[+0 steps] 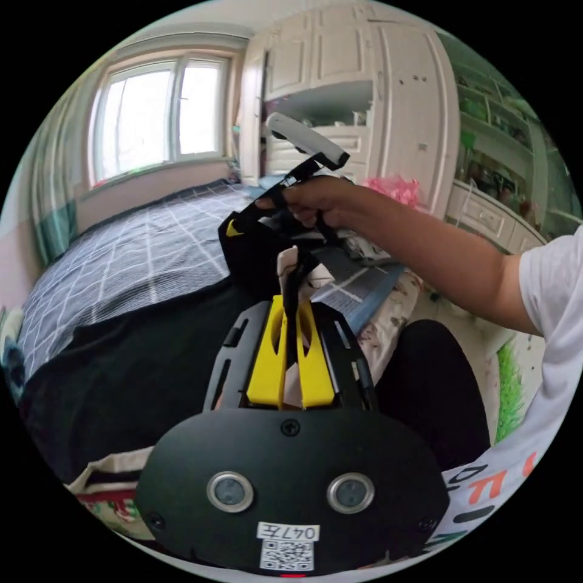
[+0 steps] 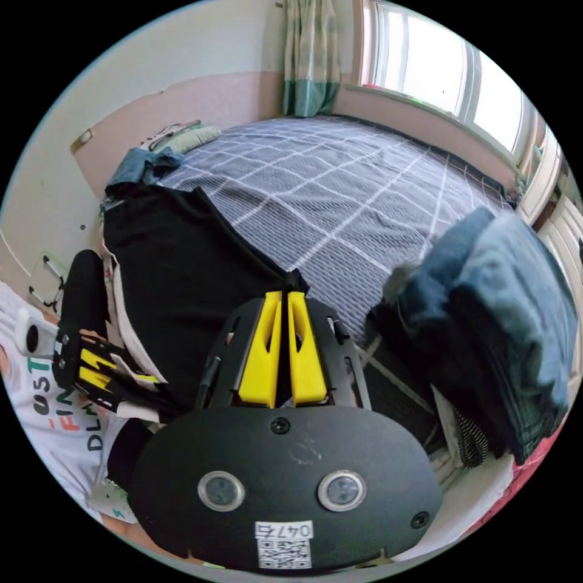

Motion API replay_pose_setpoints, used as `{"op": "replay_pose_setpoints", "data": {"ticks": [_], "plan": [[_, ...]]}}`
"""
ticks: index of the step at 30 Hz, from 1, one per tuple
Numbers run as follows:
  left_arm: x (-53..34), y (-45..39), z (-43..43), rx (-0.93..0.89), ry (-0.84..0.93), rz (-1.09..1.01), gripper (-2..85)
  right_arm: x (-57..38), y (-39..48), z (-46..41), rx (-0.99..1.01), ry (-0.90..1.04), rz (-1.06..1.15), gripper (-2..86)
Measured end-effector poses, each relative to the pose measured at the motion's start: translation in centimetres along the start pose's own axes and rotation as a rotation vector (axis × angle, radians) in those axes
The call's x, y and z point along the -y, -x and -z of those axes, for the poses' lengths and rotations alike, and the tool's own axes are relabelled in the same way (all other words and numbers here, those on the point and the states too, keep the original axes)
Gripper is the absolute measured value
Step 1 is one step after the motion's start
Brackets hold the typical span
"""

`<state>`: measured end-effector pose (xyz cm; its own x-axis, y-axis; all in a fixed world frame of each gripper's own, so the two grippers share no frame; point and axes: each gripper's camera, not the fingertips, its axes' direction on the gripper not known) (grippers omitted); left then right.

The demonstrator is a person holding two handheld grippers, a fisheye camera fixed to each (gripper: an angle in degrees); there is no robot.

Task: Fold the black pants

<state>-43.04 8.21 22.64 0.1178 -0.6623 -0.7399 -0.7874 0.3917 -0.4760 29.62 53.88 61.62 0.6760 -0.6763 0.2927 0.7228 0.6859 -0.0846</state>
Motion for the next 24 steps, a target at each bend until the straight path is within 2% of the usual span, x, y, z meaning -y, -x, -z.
{"op": "replay_pose_setpoints", "data": {"ticks": [5, 13, 19, 21, 24], "plan": [[-5.5, 8.3, 9.9, 0.185, -0.114, 0.225, -0.8, 11.3, 5.7, -1.7, 0.103, 0.01, 0.087, 0.0], [-14.1, 19.6, 17.5, 0.389, -0.025, 0.5, 0.0, 27.3, 16.6, -13.8, 0.138, 0.147, 0.167, 0.9], [-18.0, 23.5, 21.6, 0.459, -0.038, 0.629, 7.4, 32.4, 20.6, -19.0, 0.252, 0.178, 0.206, 9.3], [-18.6, 23.8, 23.2, 0.497, -0.055, 0.634, 7.6, 33.3, 20.7, -18.2, 0.332, 0.131, 0.199, 8.7], [-18.8, 23.8, 26.0, 0.567, -0.091, 0.564, 3.3, 33.8, 20.5, -13.7, 0.377, -0.069, 0.2, 6.1]]}}
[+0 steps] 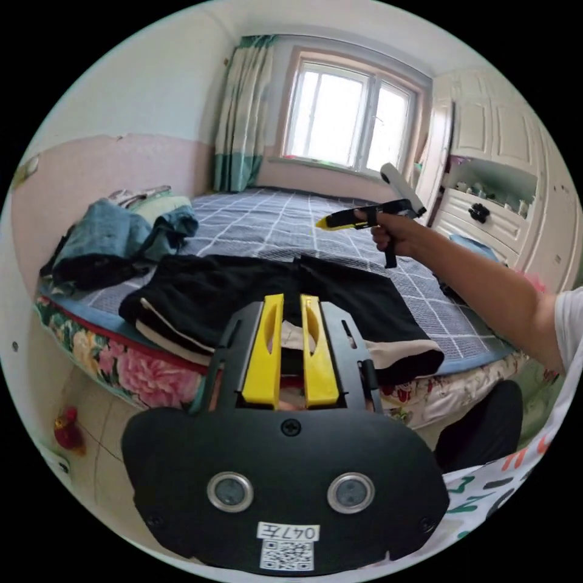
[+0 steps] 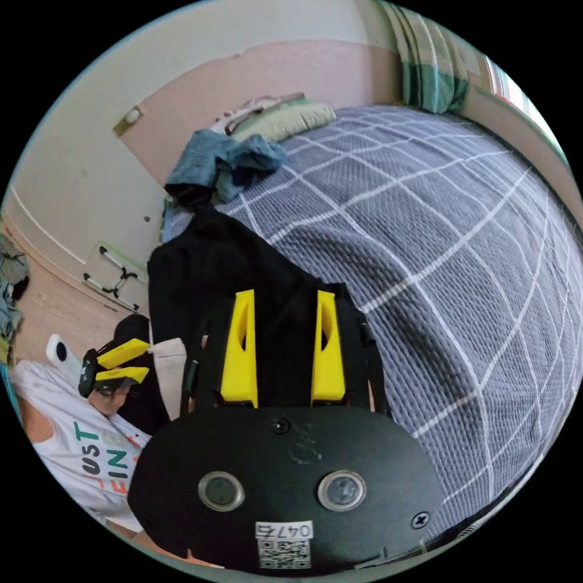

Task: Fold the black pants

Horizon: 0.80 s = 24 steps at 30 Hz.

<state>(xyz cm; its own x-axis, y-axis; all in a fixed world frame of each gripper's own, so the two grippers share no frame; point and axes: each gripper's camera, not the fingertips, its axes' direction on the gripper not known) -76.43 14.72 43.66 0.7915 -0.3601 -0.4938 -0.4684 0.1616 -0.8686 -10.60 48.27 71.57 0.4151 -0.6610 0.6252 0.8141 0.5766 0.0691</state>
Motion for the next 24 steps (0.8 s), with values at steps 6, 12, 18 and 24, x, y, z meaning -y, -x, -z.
{"op": "replay_pose_setpoints", "data": {"ticks": [6, 12, 18, 24], "plan": [[3.3, -1.5, -2.4, -0.064, 0.184, -0.269, 2.7, -1.4, 4.9, 1.7, -0.325, -0.15, 0.261, 1.8], [2.1, 0.7, -7.6, -0.092, 0.418, -0.251, 4.7, 1.5, 6.4, -6.5, -0.367, 0.117, 0.324, 0.4], [0.7, 4.0, -7.3, -0.15, 0.428, -0.162, 4.6, 5.2, 5.5, -11.9, -0.303, 0.275, 0.294, 0.0], [1.4, 9.3, -0.5, -0.035, 0.181, -0.042, 6.3, 7.6, 7.3, -7.4, -0.288, 0.113, 0.295, 1.0]]}}
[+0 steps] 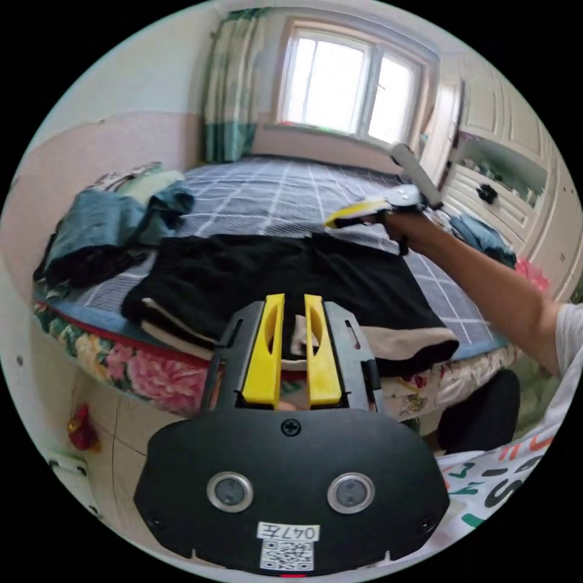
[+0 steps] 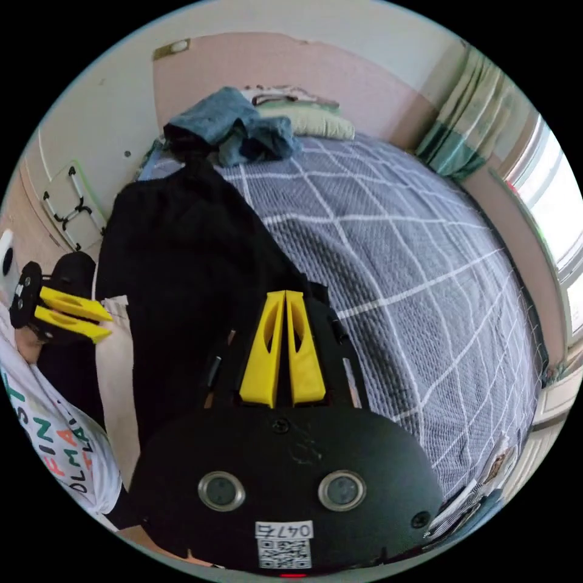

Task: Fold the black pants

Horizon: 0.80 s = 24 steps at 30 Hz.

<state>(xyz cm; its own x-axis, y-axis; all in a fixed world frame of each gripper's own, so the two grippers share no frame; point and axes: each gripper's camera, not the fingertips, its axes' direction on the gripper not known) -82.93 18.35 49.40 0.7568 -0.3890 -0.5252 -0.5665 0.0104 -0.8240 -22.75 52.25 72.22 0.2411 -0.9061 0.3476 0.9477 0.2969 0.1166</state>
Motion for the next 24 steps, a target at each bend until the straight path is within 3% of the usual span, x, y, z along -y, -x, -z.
{"op": "replay_pose_setpoints", "data": {"ticks": [4, 7, 11, 18, 22, 24], "plan": [[-1.4, 7.8, 3.9, 0.157, -0.08, 0.194, 12.3, 4.1, 2.1, 0.7, 0.151, -0.171, 0.085, 5.9], [-2.3, 13.5, 4.6, 0.132, -0.046, 0.353, 18.0, 9.6, 4.4, -1.7, 0.31, -0.162, 0.187, 7.6], [-2.6, 18.2, 4.4, 0.044, -0.025, 0.494, 23.1, 16.3, 6.2, -5.8, 0.373, -0.09, 0.287, 8.2], [-2.7, 21.2, 3.2, 0.042, -0.004, 0.514, 24.2, 23.6, 6.8, -13.5, 0.441, 0.062, 0.348, 9.9], [-2.9, 21.9, 1.8, -0.012, 0.042, 0.515, 23.5, 23.6, 7.0, -17.1, 0.576, 0.175, 0.365, 3.4], [-2.8, 22.0, 1.5, -0.011, 0.048, 0.524, 22.0, 23.1, 7.1, -16.8, 0.588, 0.135, 0.377, 1.7]]}}
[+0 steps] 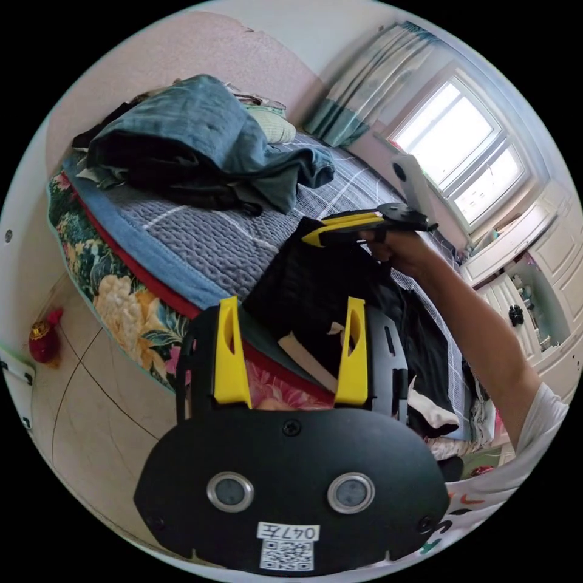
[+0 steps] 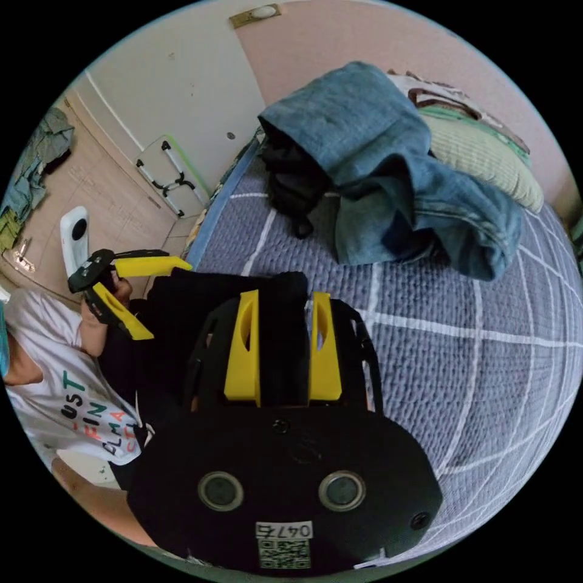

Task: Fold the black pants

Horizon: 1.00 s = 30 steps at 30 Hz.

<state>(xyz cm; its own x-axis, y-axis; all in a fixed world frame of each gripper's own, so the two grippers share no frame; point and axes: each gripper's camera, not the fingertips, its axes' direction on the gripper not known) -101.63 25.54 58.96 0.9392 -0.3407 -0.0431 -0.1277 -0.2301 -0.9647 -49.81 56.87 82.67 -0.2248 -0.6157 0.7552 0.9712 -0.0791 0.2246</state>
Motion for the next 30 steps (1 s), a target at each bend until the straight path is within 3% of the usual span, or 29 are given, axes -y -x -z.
{"op": "replay_pose_setpoints", "data": {"ticks": [4, 7, 11, 21, 27, 30], "plan": [[-0.5, -0.5, 0.1, -0.005, -0.03, -0.004, 15.9, -2.1, 2.4, 2.3, -0.067, -0.105, 0.092, 1.0], [-1.6, -1.9, 1.5, -0.022, -0.115, -0.034, 6.1, -4.4, 3.7, 4.8, -0.052, -0.177, 0.113, 0.9], [-3.4, -5.8, 4.3, -0.109, -0.231, -0.102, 3.6, -8.2, 5.3, 8.5, -0.051, -0.266, 0.127, 0.9], [-9.7, -25.8, 5.7, -0.185, -0.243, -0.5, 3.3, -28.7, 11.8, 19.4, -0.082, -0.442, 0.181, 1.0], [-15.0, -36.7, 0.0, -0.153, -0.091, -0.704, 4.9, -42.6, 13.9, 18.9, -0.122, -0.41, 0.028, 1.2], [-17.5, -40.6, -4.0, -0.145, 0.01, -0.769, 9.9, -48.8, 14.1, 18.1, -0.14, -0.42, -0.12, 1.2]]}}
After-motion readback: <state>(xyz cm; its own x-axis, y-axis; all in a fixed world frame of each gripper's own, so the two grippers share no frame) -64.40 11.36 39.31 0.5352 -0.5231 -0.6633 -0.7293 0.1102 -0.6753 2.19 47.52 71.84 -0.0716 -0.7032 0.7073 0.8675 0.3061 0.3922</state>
